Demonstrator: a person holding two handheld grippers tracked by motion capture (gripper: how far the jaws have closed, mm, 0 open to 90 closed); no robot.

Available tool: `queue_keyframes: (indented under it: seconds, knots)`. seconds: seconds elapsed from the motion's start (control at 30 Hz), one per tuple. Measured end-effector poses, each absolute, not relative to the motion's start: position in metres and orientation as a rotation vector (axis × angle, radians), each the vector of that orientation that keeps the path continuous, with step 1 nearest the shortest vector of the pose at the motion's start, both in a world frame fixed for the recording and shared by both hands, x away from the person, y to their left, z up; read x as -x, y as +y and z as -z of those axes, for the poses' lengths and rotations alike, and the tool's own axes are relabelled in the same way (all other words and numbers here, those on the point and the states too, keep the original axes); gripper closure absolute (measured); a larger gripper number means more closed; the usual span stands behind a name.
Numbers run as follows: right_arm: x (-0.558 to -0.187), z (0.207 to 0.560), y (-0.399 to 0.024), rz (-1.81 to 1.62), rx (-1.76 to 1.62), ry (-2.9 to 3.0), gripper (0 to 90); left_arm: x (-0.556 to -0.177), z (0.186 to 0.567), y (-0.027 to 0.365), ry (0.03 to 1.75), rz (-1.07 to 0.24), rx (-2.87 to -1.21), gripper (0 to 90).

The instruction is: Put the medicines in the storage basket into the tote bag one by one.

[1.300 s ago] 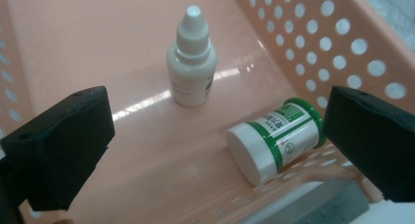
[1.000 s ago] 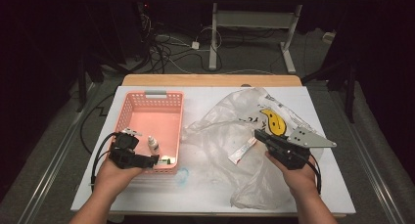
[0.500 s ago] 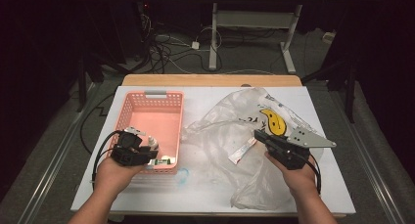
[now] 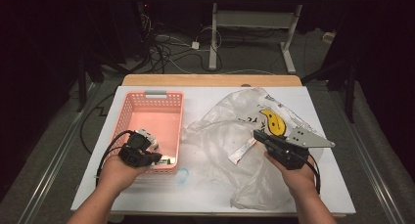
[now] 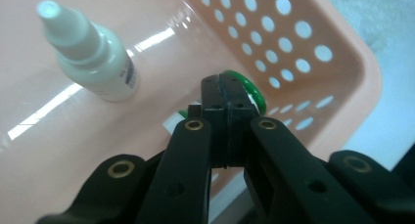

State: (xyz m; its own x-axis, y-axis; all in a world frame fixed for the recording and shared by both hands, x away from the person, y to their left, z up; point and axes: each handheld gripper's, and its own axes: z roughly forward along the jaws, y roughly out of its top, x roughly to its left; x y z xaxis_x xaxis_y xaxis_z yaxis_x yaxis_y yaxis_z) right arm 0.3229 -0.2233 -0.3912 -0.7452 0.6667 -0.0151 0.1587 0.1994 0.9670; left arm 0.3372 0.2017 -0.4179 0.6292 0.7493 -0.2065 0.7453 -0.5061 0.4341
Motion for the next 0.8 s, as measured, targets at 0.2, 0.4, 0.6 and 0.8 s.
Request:
queue_keyframes:
  seconds: [0.2, 0.4, 0.6, 0.8]
  knots:
    - [-0.323, 0.390, -0.222, -1.569, -0.761, 2.046, 90.0, -0.339, 0.419, 0.198, 1.154, 0.023, -2.422, 88.1]
    - [-0.323, 0.390, -0.222, -1.570, -0.761, 2.048, 90.0, -0.345, 0.421, 0.193, 1.152, 0.093, -2.482, 88.1]
    - [-0.323, 0.391, -0.222, -1.569, -0.764, 2.052, 90.0, -0.353, 0.422, 0.195, 1.165, 0.184, -2.487, 88.0]
    - [-0.322, 0.391, -0.222, -1.574, -0.769, 2.053, 90.0, -0.360, 0.420, 0.199, 1.219, 0.159, -2.468, 88.0]
